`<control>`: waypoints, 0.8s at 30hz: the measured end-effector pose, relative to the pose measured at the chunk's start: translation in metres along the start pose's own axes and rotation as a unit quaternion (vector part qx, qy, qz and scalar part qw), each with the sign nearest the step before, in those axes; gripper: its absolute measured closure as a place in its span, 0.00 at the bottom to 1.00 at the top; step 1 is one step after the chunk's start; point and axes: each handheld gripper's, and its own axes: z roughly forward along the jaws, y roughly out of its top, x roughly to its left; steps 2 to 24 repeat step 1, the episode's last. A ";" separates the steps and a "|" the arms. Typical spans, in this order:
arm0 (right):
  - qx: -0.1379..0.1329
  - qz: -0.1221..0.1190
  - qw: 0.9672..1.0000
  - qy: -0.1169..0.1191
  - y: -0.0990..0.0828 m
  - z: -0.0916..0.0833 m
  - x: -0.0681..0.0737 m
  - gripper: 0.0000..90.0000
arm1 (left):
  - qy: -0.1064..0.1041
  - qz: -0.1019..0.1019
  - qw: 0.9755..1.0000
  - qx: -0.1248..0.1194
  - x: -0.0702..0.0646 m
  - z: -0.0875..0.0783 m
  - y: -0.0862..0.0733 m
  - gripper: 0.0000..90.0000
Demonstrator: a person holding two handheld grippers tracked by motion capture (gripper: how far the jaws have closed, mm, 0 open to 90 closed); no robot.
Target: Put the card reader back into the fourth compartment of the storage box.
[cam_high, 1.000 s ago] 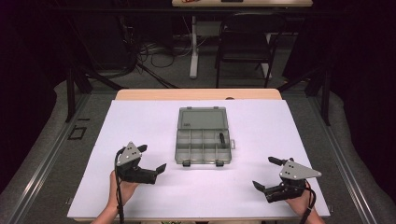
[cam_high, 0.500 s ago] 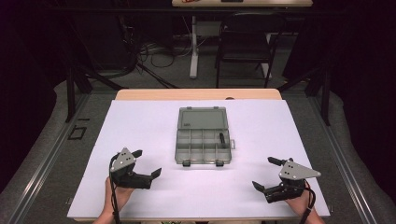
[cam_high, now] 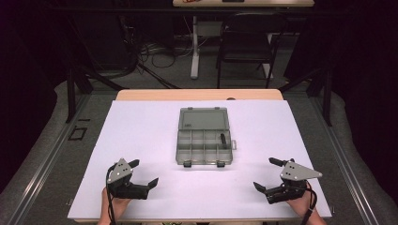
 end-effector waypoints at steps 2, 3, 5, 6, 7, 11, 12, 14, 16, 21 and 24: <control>0.000 -0.002 1.000 0.001 0.000 0.000 0.000 0.00 | 0.000 0.000 1.000 -0.003 0.000 0.000 0.001 0.00; 0.000 -0.002 1.000 0.001 0.000 0.000 0.000 0.00 | 0.000 0.000 1.000 -0.003 0.000 0.000 0.001 0.00; 0.000 -0.002 1.000 0.001 0.000 0.000 0.000 0.00 | 0.000 0.000 1.000 -0.003 0.000 0.000 0.001 0.00; 0.000 -0.002 1.000 0.001 0.000 0.000 0.000 0.00 | 0.000 0.000 1.000 -0.003 0.000 0.000 0.001 0.00; 0.000 -0.002 1.000 0.001 0.000 0.000 0.000 0.00 | 0.000 0.000 1.000 -0.003 0.000 0.000 0.001 0.00; 0.000 -0.002 1.000 0.001 0.000 0.000 0.000 0.00 | 0.000 0.000 1.000 -0.003 0.000 0.000 0.001 0.00; 0.000 -0.002 1.000 0.001 0.000 0.000 0.000 0.00 | 0.000 0.000 1.000 -0.003 0.000 0.000 0.001 0.00; 0.000 -0.002 1.000 0.001 0.000 0.000 0.000 0.00 | 0.000 0.000 1.000 -0.003 0.000 0.000 0.001 0.00; 0.000 -0.002 1.000 0.001 0.000 0.000 0.000 0.00 | 0.000 0.000 1.000 -0.003 0.000 0.000 0.001 0.00; 0.000 -0.002 1.000 0.001 0.000 0.000 0.000 0.00 | 0.000 0.000 1.000 -0.003 0.000 0.000 0.001 0.00; 0.000 -0.002 1.000 0.001 0.000 0.000 0.000 0.00 | 0.000 0.000 1.000 -0.003 0.000 0.000 0.001 0.00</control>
